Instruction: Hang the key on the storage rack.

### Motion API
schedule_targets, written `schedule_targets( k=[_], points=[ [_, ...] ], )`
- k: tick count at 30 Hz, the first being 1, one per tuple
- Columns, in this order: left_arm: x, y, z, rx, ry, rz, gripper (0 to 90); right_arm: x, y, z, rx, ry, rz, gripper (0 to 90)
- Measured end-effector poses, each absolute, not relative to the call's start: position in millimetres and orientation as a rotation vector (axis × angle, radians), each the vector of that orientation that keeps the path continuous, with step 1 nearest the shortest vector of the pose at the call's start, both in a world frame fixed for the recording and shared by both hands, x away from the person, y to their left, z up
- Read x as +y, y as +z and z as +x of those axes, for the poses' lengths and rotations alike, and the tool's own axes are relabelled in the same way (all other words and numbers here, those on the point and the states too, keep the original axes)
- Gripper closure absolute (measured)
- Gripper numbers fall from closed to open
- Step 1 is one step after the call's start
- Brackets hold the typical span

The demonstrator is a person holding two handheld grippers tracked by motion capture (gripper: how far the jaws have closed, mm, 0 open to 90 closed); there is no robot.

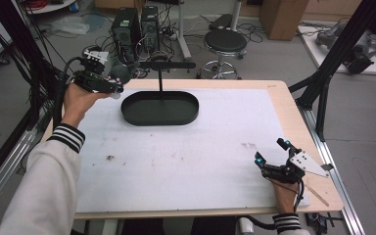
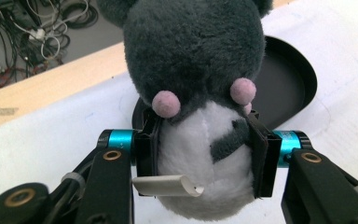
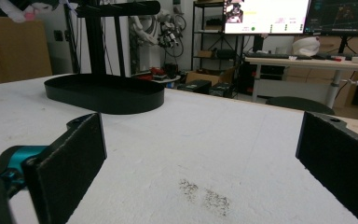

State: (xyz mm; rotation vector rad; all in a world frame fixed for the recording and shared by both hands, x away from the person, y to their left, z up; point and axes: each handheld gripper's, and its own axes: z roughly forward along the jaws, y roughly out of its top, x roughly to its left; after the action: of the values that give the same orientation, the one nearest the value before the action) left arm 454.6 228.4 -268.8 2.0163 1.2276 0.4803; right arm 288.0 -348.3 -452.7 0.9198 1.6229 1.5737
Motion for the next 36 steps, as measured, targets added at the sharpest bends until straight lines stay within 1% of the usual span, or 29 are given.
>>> schedule_targets(
  k=[11,22,27,32,36],
  points=[
    [235,-275,466,1.259,0.506,1.961,55.2,-348,-453,288,1.623,1.573,0.920,0.6],
    [241,-285,475,1.280,0.542,2.017,55.1,-348,-453,288,1.624,1.574,0.921,0.6],
    [242,-287,477,1.304,0.558,2.021,55.1,-349,-453,288,1.621,1.571,0.916,0.7],
    [243,-289,476,1.304,0.545,2.021,55.2,-348,-453,288,1.624,1.573,0.922,0.7],
    [248,-300,472,1.306,0.549,2.007,55.2,-348,-453,288,1.621,1.572,0.917,0.6]
  ],
)
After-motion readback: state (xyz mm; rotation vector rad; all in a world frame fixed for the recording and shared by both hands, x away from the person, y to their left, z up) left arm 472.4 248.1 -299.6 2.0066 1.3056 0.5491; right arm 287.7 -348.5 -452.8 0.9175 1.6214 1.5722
